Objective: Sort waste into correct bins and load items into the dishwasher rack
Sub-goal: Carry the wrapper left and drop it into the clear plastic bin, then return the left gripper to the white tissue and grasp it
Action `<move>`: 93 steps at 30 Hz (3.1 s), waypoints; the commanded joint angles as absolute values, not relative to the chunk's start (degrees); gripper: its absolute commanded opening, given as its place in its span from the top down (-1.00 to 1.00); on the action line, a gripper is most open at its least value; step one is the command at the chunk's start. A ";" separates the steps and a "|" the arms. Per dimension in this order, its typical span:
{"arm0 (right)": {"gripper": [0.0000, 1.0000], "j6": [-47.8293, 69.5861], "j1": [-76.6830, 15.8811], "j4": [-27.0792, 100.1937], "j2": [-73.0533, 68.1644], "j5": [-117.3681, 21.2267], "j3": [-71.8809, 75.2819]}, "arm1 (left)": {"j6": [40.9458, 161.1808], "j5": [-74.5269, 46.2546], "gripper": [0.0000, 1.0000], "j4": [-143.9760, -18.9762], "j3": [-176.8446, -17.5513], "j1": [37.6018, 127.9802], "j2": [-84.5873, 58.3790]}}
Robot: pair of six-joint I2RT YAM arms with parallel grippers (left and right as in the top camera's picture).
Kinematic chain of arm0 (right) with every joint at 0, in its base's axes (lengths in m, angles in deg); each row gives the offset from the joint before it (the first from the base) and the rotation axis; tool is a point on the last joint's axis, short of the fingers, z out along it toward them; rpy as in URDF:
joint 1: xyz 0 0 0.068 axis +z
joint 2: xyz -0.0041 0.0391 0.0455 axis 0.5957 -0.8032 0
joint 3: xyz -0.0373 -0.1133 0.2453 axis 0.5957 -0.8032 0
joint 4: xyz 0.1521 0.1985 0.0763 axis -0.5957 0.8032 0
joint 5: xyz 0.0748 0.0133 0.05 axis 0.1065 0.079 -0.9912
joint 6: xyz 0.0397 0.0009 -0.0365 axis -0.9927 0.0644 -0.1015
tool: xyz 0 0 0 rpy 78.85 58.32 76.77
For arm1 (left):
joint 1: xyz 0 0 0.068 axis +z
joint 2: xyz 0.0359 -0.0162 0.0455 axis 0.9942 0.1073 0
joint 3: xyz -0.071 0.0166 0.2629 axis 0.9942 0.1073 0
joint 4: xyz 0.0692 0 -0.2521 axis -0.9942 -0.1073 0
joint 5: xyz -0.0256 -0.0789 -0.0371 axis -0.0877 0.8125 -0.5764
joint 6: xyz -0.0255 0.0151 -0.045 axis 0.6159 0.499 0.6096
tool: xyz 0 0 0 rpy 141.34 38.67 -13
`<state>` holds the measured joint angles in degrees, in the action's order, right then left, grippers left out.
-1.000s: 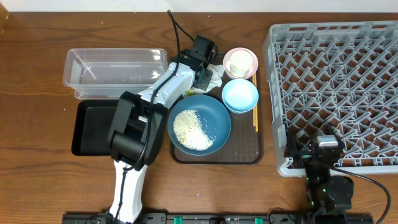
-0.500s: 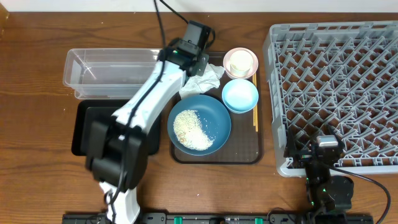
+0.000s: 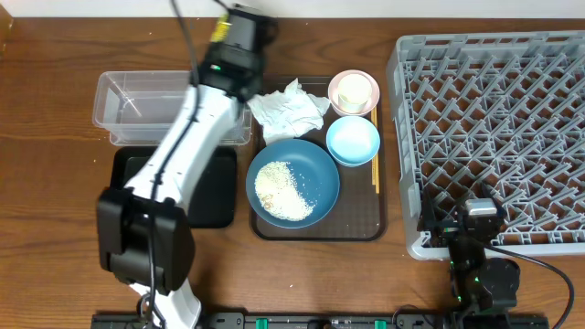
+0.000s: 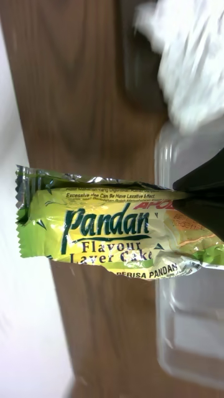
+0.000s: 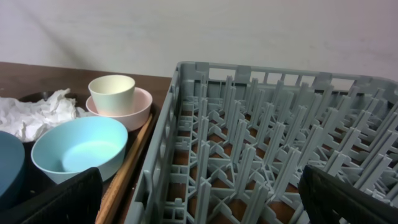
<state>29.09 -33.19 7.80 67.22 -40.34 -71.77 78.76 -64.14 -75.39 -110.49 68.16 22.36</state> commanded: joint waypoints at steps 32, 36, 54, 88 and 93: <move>-0.99 29.76 -33.97 8.04 67.31 -40.69 -71.86 | 90.89 -32.91 0.24 -93.42 -110.18 81.25 19.71; -0.99 29.76 -33.97 8.04 67.31 -40.69 -71.86 | 97.14 -19.62 0.14 -95.98 -110.18 81.25 14.82; -0.98 29.74 -33.97 8.04 67.31 -40.69 -71.86 | 103.96 -20.56 -0.42 -98.73 -110.16 69.91 13.38; -0.99 29.74 -33.97 8.04 67.31 -40.69 -71.86 | 112.72 -41.24 -0.56 -83.65 -110.16 59.92 32.85; -0.98 29.76 -33.97 8.04 67.31 -40.69 -71.86 | 112.72 -41.39 -0.59 -81.73 -110.16 59.92 35.34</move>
<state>29.09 -33.19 7.83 67.22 -40.32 -71.77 112.64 -39.88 -82.19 -110.40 59.98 34.03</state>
